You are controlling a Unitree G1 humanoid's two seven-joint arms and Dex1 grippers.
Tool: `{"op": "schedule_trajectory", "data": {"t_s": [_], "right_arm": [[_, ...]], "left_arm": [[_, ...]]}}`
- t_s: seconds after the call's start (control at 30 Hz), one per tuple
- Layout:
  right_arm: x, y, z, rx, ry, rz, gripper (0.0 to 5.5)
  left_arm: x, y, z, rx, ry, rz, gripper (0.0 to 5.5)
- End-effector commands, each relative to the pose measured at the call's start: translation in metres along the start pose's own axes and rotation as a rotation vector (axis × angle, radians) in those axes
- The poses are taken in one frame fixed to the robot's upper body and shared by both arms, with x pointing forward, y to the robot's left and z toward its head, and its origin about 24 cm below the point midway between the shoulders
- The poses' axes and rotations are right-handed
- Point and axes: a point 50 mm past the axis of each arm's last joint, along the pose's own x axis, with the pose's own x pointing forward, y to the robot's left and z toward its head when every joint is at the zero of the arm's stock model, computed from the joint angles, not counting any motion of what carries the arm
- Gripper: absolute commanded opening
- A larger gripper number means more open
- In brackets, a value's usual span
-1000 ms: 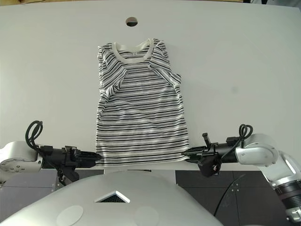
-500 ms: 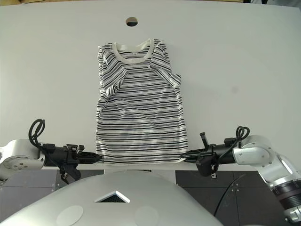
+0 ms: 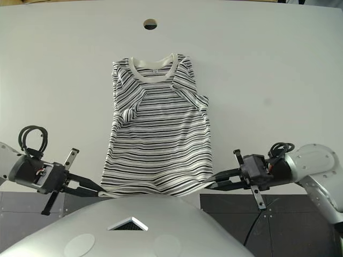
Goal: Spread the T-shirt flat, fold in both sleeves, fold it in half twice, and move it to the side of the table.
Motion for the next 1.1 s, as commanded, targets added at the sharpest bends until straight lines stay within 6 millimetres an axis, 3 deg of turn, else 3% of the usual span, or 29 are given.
{"op": "schedule_trajectory", "data": {"t_s": [0.03,0.27,0.43,0.53,0.8,1.1], "right_arm": [[-0.001,-0.014,0.016,-0.113,-0.045,-0.091,0.1],[-0.01,-0.075,0.031,-0.381,-0.073,-0.465,0.1],[-0.016,-0.116,0.029,-0.478,-0.031,-0.644,0.1],[-0.017,-0.141,0.027,-0.477,-0.043,-0.749,0.1],[-0.015,-0.199,0.031,-0.49,-0.015,-0.92,0.1],[-0.01,-0.225,0.013,-0.426,0.058,-0.971,0.1]], "left_arm": [[-0.006,0.02,-0.01,0.09,-0.017,0.22,0.11],[-0.034,0.089,-0.015,0.29,-0.055,0.78,0.11],[-0.048,0.124,-0.005,0.354,-0.081,0.98,0.11],[-0.06,0.149,-0.011,0.298,-0.086,1.112,0.11],[-0.072,0.188,-0.025,0.26,-0.026,1.231,0.11],[-0.065,0.214,-0.019,0.271,0.0,1.247,0.11]]}}
